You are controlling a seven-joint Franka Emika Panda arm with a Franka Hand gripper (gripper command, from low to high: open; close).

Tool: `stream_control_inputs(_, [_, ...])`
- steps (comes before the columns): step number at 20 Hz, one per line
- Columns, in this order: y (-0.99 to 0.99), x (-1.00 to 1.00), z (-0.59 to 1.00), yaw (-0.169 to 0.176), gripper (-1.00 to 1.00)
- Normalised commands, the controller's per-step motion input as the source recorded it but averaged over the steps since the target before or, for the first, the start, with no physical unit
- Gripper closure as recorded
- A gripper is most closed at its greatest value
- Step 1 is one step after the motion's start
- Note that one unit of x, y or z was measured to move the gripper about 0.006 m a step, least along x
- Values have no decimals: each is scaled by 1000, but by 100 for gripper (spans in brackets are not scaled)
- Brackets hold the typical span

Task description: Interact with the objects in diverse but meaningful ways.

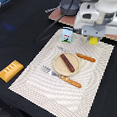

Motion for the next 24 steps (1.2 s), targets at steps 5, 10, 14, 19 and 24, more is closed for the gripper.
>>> stream_control_inputs(5, [-306,-225,866,52,100])
stream_control_inputs(10, [-666,-236,561,8,100])
stream_control_inputs(14, [-831,-111,316,1,100])
stream_control_inputs(19, [-871,-31,229,0,100])
stream_control_inputs(24, [-843,0,215,0,100])
